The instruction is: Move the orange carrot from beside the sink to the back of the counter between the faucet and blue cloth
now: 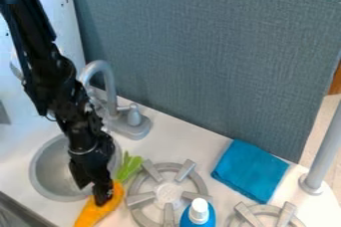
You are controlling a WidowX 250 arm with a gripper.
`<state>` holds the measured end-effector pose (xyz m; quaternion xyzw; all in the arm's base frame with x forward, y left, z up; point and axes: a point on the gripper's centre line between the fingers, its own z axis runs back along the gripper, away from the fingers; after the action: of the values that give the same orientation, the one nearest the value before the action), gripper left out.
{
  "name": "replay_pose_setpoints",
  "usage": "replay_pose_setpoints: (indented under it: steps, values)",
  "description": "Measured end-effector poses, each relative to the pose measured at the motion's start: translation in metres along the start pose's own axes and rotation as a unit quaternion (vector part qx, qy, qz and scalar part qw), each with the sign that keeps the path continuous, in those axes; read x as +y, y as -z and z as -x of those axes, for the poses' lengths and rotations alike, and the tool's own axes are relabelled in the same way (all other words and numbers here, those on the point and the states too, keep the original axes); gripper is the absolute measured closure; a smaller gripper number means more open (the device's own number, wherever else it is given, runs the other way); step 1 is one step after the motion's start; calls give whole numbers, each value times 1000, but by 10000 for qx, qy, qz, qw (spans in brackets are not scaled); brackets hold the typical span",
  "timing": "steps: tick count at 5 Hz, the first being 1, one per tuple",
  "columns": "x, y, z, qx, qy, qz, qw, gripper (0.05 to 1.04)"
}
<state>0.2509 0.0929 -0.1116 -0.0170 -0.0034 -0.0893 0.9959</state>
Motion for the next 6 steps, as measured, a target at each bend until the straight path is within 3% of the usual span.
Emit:
replay_pose_setpoints:
  steps: [1, 2, 3, 4, 5, 6]
  values:
    - [-11, 10, -6, -36, -48, 208, 9998, 84]
    - [-21, 9, -15, -143, -172, 588, 9980, 135]
    - [-42, 8, -26, -207, -294, 964, 9947, 253]
    - [-52, 6, -28, -279, -313, 1072, 9934, 467]
    - [-60, -19, -40, -554, -292, 1152, 9914, 534]
    - [-74, -52, -62, -867, -304, 951, 9912, 534]
